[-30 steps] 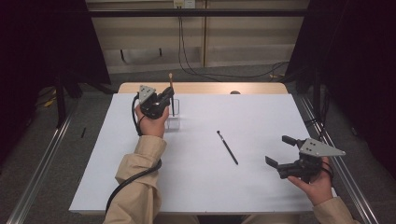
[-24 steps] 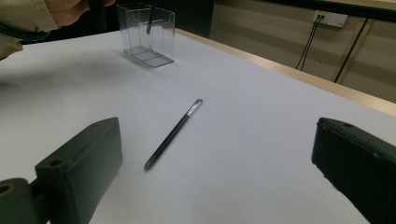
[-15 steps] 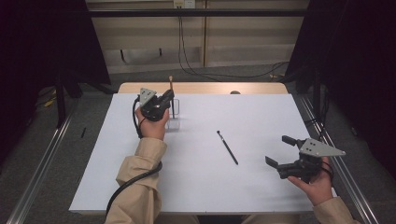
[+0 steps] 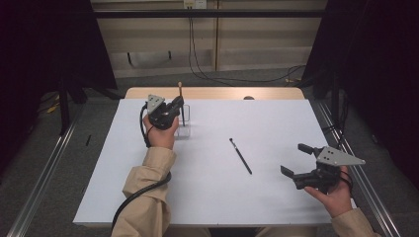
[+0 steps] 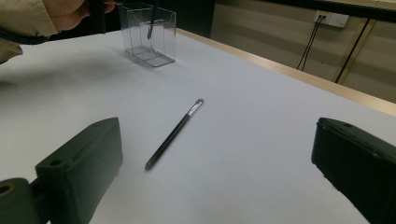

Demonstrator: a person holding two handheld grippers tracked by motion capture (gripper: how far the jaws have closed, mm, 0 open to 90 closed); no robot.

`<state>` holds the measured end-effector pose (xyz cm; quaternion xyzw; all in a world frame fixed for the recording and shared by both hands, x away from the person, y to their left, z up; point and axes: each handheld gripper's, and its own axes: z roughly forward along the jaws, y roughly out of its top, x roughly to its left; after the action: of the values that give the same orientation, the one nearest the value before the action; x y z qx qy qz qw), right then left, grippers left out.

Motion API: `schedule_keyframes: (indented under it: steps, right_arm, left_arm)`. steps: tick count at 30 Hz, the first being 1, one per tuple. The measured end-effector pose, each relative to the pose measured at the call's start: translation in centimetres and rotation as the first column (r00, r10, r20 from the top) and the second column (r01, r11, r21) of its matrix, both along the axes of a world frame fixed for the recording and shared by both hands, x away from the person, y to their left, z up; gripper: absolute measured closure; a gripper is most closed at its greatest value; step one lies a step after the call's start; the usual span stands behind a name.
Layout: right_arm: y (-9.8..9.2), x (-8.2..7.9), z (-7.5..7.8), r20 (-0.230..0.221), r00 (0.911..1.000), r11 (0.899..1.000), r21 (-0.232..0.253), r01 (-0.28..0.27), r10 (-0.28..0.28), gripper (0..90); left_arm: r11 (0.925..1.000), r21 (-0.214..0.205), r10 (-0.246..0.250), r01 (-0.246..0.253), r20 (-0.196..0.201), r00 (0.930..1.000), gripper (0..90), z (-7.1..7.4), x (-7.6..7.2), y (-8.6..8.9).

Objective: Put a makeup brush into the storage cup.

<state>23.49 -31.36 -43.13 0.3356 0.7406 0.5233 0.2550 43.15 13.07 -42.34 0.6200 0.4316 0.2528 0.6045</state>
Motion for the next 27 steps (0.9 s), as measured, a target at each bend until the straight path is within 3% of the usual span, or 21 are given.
schedule_keyframes:
  steps: [12, 14, 16, 18, 22, 27]
  right_arm:
    - [0.09, 0.04, -0.04, -0.003, 1.0000, 1.000, -0.001, -0.002, 0.002, 1.6]
    - [0.12, 0.06, -0.05, -0.002, 1.0000, 1.000, -0.001, -0.003, 0.003, 1.6]
    - [0.14, 0.06, -0.08, -0.003, 1.0000, 1.000, -0.003, -0.006, 0.006, 1.6]
    - [0.14, 0.06, -0.08, -0.003, 1.0000, 1.000, -0.002, -0.005, 0.005, 1.6]
    - [0.15, 0.07, -0.09, -0.003, 1.0000, 1.000, -0.002, -0.005, 0.005, 1.6]
    - [0.18, 0.08, -0.08, -0.002, 1.0000, 1.000, -0.005, -0.010, 0.010, 1.6]
  left_arm:
    - [0.9999, 0.004, -0.010, 0.010, -0.021, 0.9997, 83.7, -0.03, -0.16, 0.49]
    - [0.9998, -0.015, -0.015, 0.015, -0.030, 0.9994, 82.7, 0.00, -0.19, 0.58]
    - [0.9995, -0.027, -0.016, 0.016, -0.021, 0.9996, 71.6, 0.08, -0.25, 0.68]
    - [0.9986, -0.042, -0.033, 0.032, -0.023, 0.9992, 65.9, 0.20, -0.35, 0.73]
    - [0.9984, -0.031, -0.047, 0.046, -0.008, 0.9989, 47.1, 0.48, -0.60, 0.69]
    - [0.9971, -0.042, -0.064, 0.064, 0.007, 0.9980, 33.7, 0.72, -0.89, 0.74]
